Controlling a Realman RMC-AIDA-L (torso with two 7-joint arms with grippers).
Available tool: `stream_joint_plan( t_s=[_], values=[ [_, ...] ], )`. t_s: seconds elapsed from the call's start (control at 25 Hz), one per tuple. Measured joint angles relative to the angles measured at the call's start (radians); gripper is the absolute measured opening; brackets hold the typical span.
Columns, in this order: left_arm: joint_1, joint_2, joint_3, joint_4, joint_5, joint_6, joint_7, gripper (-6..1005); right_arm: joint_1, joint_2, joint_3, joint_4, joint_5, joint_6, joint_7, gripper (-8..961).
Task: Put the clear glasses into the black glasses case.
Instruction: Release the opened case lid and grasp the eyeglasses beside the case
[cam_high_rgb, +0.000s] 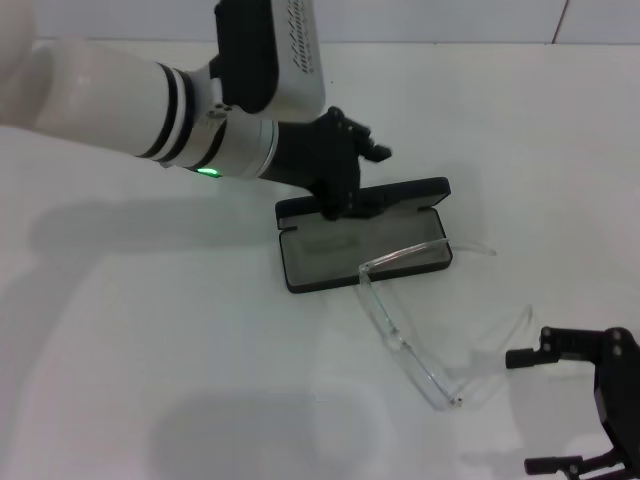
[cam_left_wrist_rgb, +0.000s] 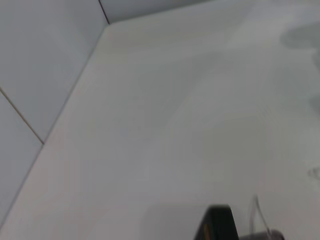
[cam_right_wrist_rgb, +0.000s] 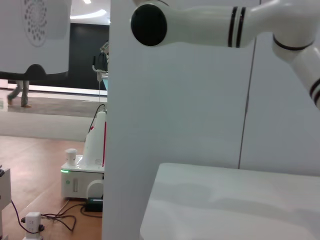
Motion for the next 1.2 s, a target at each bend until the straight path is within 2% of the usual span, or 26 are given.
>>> stream_joint_plan(
  t_s=[0.08,0.24,0.36,0.52,0.72,0.84,1.04,1.2],
  values=[
    [0.024,-0.001,-0.007,0.022,-0.055,-0.004,0.019,401,0.0,-0.001,0.005,-0.01,0.004,0.0,0.032,839],
    [0.114,0.0,-0.048,0.053,-0.267,0.004,0.138,484,0.007,0.0,0.036,-0.067,0.007,0.001,0.187,839],
    [0.206,0.002,-0.095,0.051,-0.467,0.024,0.255,506,0.017,0.006,0.044,-0.155,0.004,0.007,0.371,839],
    [0.287,0.003,-0.145,0.025,-0.614,0.041,0.29,509,0.028,0.028,0.023,-0.34,-0.008,0.013,0.625,838],
    [0.335,0.005,-0.186,0.001,-0.63,0.108,0.295,511,0.089,0.036,-0.096,-0.588,-0.098,0.045,1.019,838],
    [0.356,0.003,-0.189,-0.001,-0.627,0.13,0.31,511,0.147,0.036,-0.165,-0.663,-0.168,0.085,1.198,838],
    [0.362,0.004,-0.185,-0.011,-0.626,0.134,0.324,511,0.24,0.042,-0.318,-0.703,-0.308,0.166,1.417,839],
    [0.355,0.006,-0.184,-0.014,-0.62,0.134,0.325,511,0.276,0.042,-0.432,-0.701,-0.351,0.239,1.499,839]
  ],
)
